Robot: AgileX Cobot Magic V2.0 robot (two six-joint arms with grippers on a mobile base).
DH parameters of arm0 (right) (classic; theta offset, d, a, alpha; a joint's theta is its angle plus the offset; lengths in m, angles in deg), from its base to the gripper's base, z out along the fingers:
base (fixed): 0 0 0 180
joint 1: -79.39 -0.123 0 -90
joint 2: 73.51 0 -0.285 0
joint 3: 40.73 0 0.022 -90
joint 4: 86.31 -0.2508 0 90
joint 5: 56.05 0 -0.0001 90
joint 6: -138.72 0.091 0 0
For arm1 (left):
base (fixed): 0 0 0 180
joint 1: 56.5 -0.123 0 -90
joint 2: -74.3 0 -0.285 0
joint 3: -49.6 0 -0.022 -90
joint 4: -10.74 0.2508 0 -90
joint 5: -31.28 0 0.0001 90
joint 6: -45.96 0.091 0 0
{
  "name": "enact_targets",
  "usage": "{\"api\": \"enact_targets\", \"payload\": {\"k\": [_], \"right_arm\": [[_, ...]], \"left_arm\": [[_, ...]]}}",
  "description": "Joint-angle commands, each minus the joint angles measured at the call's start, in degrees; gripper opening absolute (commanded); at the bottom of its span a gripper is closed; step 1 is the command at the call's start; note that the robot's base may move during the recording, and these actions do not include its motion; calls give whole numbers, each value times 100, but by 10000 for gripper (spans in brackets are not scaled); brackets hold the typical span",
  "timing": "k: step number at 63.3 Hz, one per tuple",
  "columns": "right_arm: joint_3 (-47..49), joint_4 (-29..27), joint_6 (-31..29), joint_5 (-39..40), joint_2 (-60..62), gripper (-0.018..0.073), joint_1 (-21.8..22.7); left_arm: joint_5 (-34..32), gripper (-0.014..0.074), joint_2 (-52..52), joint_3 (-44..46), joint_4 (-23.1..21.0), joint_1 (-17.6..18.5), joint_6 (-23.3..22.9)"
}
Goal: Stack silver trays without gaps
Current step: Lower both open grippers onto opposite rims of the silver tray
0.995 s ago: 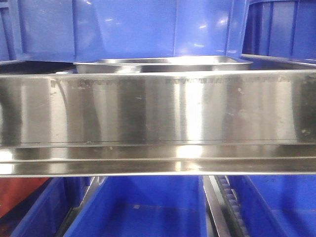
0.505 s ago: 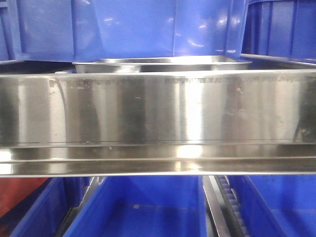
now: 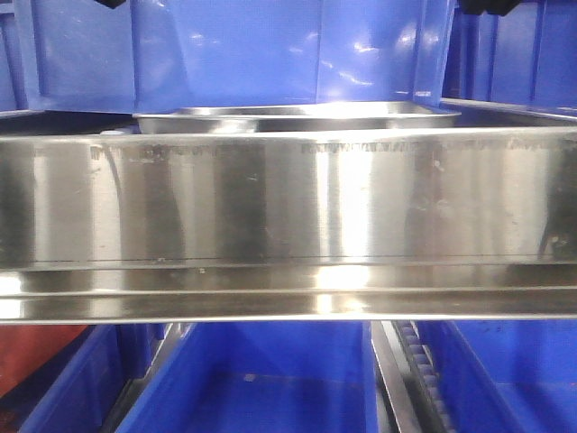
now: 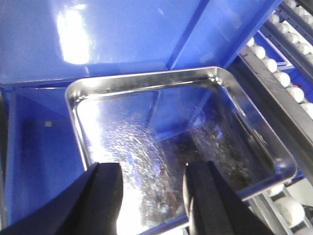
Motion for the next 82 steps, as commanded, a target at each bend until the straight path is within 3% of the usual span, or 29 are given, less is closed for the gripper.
{"api": "enact_targets", "payload": {"k": [1, 25, 30, 38, 41, 69, 82], "right_arm": [[56, 51, -5, 53, -1, -64, -2], [56, 25, -5, 275, -1, -43, -2], [56, 3, -5, 329, -1, 75, -2], [56, -125, 83, 318, -9, 346, -2], [56, -210, 196, 291, -15, 385, -2], [56, -374, 391, -61, -248, 351, -2], [56, -447, 391, 172, -277, 351, -2]], "left_arm": [[-111, 236, -5, 49, -48, -6, -112], [-74, 236, -51, 49, -62, -6, -206], [-61, 236, -51, 49, -52, -6, -206], [-9, 236, -51, 49, 183, -6, -206], [14, 236, -51, 49, 309, -6, -206], [606, 239, -51, 49, 128, -468, -346], [612, 389, -51, 49, 128, -468, -338]]}}
